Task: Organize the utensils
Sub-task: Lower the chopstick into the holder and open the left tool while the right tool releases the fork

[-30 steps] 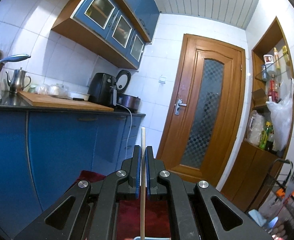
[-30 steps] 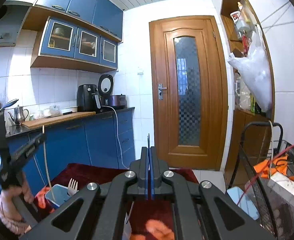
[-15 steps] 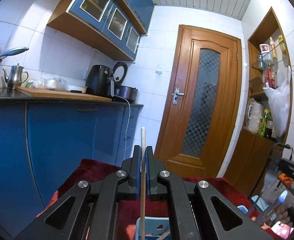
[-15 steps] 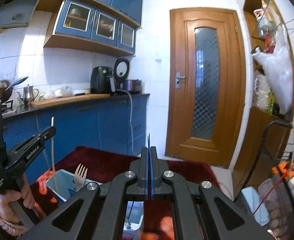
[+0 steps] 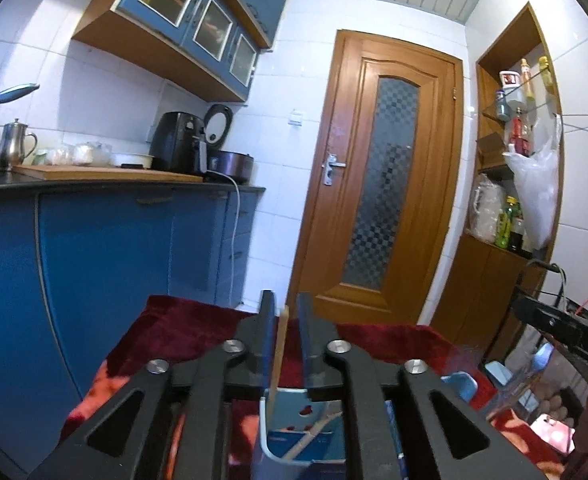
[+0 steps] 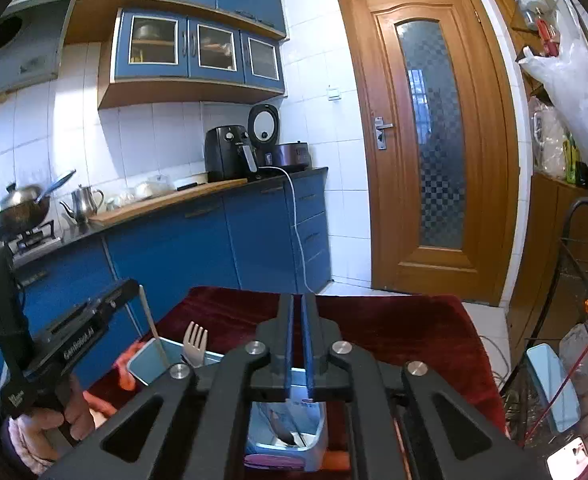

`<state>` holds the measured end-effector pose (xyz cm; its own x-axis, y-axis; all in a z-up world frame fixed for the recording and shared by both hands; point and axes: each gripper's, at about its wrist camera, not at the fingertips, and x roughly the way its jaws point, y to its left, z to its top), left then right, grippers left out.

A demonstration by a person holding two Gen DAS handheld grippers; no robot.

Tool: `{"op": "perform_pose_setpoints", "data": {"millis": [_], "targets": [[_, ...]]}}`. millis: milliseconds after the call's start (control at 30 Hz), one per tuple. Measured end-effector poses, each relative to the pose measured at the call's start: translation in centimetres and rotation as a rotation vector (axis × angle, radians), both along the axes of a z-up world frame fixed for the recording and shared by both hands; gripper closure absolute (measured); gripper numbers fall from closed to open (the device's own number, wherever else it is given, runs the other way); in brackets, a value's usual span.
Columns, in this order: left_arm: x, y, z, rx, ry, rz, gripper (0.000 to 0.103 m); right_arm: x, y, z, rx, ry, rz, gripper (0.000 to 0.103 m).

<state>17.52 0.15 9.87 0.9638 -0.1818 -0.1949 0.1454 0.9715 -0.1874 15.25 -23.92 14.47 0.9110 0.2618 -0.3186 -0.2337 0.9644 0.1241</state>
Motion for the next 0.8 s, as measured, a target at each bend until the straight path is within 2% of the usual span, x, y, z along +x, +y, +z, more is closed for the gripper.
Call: {"op": "perform_pose_setpoints", "data": {"millis": [67, 400, 800], "targets": [[-0.4, -0.1, 0.2, 0.005, 0.000, -0.009, 0.073, -0.2, 0.0, 0.2, 0.002, -0.007, -0.004, 0.095], [-2.8, 0.1, 1.2, 0.020, 0.028, -0.050, 0.071, -2.6, -0.5, 1.5, 0.023, -0.028, -0.008, 0.094], [-6.1, 0.9, 1.2, 0.011, 0.165, -0.097, 0.071, -5.8, -0.8, 0.6, 0.033, 0.065, 0.000, 0.093]]}}
